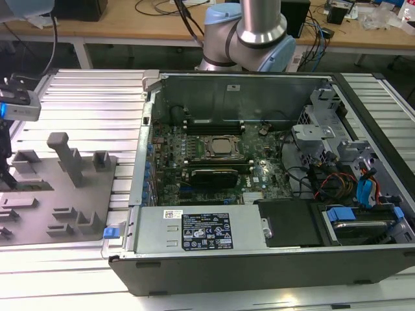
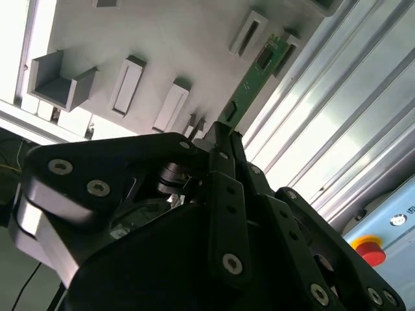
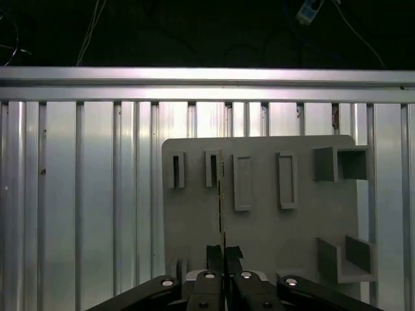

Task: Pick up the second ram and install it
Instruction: 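Pick up the second ram and move it above second insertion slot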

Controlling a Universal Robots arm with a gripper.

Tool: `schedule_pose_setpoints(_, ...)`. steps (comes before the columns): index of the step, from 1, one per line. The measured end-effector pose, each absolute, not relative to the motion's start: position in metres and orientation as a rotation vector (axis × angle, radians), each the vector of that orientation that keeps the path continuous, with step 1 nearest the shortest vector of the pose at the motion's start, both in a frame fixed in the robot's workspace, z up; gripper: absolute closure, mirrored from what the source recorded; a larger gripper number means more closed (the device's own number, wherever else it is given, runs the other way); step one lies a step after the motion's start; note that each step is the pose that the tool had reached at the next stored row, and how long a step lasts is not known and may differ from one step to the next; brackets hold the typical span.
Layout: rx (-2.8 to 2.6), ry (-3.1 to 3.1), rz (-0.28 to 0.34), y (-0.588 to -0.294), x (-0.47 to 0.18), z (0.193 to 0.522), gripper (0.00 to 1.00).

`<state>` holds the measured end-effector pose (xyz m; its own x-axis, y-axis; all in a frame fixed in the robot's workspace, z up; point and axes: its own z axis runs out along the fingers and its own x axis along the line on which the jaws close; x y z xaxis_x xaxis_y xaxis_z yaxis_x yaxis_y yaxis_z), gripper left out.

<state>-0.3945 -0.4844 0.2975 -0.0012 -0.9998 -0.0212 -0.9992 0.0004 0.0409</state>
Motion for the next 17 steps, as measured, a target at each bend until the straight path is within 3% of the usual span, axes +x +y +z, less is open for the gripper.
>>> schedule_pose_setpoints(17, 2.21, -2.212, -0.069, -0.484, -0.394, 0.338, 0.87)
